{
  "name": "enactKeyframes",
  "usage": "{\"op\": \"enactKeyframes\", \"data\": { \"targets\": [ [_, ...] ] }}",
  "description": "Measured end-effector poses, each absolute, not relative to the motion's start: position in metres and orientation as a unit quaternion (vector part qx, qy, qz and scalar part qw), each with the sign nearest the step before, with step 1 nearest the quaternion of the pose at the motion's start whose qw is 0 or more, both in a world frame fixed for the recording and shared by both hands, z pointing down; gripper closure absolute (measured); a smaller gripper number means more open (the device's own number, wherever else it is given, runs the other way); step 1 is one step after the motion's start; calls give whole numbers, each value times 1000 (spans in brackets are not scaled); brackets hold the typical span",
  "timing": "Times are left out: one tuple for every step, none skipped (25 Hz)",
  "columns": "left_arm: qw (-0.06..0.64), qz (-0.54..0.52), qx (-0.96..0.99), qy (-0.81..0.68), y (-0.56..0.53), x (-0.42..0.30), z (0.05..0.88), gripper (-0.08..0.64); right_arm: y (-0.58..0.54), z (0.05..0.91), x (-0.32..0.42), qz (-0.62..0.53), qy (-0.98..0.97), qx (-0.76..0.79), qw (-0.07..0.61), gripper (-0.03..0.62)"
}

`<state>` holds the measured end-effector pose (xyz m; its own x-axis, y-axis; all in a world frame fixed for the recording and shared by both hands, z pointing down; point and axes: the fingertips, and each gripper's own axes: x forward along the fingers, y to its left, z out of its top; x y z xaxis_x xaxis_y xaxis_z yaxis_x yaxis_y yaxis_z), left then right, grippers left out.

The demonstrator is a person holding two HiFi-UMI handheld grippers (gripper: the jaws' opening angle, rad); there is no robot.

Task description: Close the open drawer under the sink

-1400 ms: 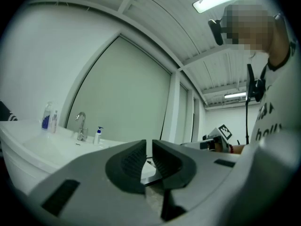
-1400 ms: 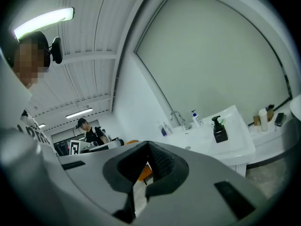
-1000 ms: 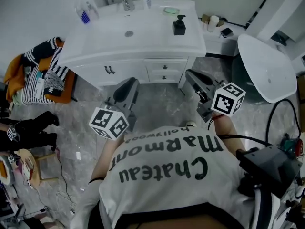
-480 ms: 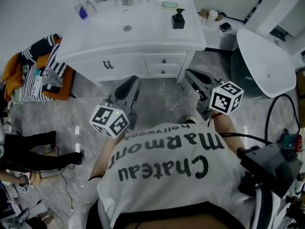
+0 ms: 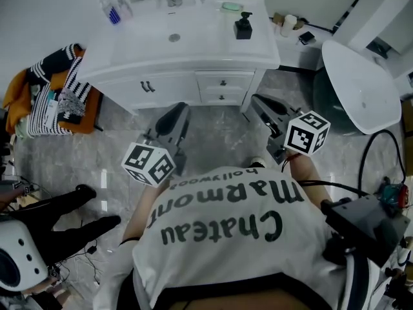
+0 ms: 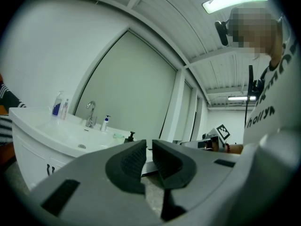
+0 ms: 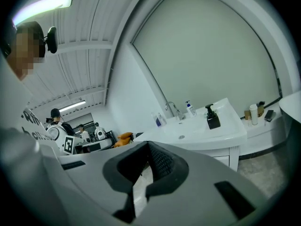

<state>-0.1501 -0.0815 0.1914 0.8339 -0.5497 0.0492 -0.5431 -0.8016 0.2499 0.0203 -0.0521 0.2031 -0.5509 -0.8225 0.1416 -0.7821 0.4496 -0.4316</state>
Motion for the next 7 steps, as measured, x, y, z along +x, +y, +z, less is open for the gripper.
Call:
{"op": "enactKeyframes", "data": {
  "targets": [
    [128,-13,949,-289,-82,-151,191,515,-52,203,20,-230,850,-471,44,581],
    [129,-14,948,-290,-82,-151,191,515,-53,203,20,-230,850,-471,44,581],
    [129,-14,948,-290,-82,-152,191,515,-53,203,20,-230,850,-471,44,581],
    [129,-14,948,-291,-82,-152,192,515,-53,204,20,-231,850,-471,44,581],
    [129,-14,948,-292,-82,-153,192,515,-53,204,19,-231,850,-471,43,581],
    [129,-14,948,-292,-82,-153,192,515,-53,205,19,-231,850,-471,43,581],
    [129,-15,947,-292,-82,-153,192,515,-53,205,19,-232,850,-471,42,581]
  ]
}}
